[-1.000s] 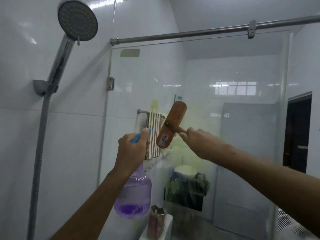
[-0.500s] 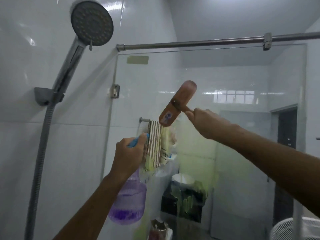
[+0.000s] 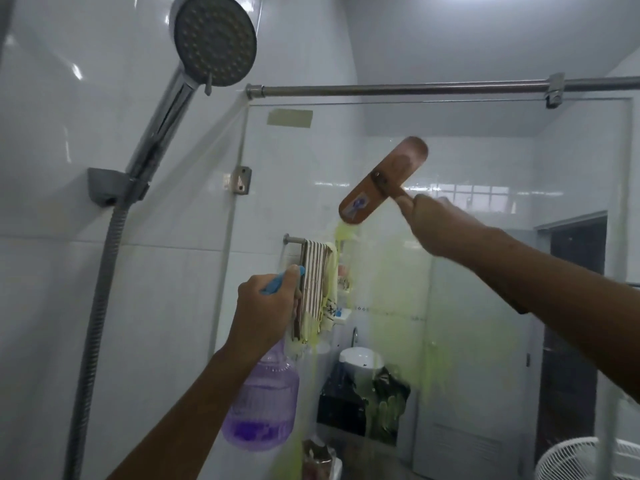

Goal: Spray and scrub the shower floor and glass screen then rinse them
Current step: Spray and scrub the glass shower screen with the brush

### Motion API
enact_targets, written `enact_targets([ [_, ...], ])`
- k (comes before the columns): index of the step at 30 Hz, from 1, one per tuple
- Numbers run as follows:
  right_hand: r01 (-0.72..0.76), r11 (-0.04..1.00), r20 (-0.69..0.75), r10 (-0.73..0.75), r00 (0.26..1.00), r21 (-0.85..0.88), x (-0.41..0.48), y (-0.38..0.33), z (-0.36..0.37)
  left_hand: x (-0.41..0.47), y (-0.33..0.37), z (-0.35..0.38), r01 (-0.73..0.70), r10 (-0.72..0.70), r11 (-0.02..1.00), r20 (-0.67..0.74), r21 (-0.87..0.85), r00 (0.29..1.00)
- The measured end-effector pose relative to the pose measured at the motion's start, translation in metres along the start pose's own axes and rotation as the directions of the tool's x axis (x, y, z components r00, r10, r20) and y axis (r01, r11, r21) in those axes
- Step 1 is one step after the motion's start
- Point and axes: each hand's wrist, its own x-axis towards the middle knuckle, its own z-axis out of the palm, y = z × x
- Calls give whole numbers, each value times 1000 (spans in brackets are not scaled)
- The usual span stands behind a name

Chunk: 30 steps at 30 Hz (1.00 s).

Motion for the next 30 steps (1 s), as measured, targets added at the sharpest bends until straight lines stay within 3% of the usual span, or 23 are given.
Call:
enact_targets([
  [4, 249, 953, 75, -239, 968, -175, -31, -7, 42, 5, 0, 1, -9, 9, 1000, -9, 24, 1000],
  [7, 184, 977, 52, -180, 982, -106, -6, -4, 31, 5, 1, 2, -1, 2, 1000, -14, 10, 1000],
  [10, -1, 988, -67, 12, 998, 156, 8, -3, 15, 4, 1, 2, 5, -5, 1000, 1, -22, 1000],
  [12, 19, 994, -19, -17, 1000, 110, -9, -11, 30, 2, 0, 2, 8, -8, 1000, -5, -22, 1000],
  [15, 210, 973, 130, -198, 972, -90, -52, -24, 70, 3, 0, 1, -23, 24, 999, -25, 26, 999],
  [17, 264, 957, 142, -246, 959, -123, -50, -20, 77, 4, 0, -1, -33, 35, 998, -30, 44, 999],
  [22, 40, 987, -27, -37, 999, 156, -8, -12, 37, 10, -3, -9, -43, 43, 999, -39, 4, 998],
  [28, 269, 957, 205, -244, 948, -106, -48, -7, 71, 12, -4, -14, -48, 49, 998, -36, 32, 998],
  [30, 253, 956, 122, -236, 964, -146, -30, 6, 55, 14, -2, -13, -44, 44, 998, 12, 48, 999],
])
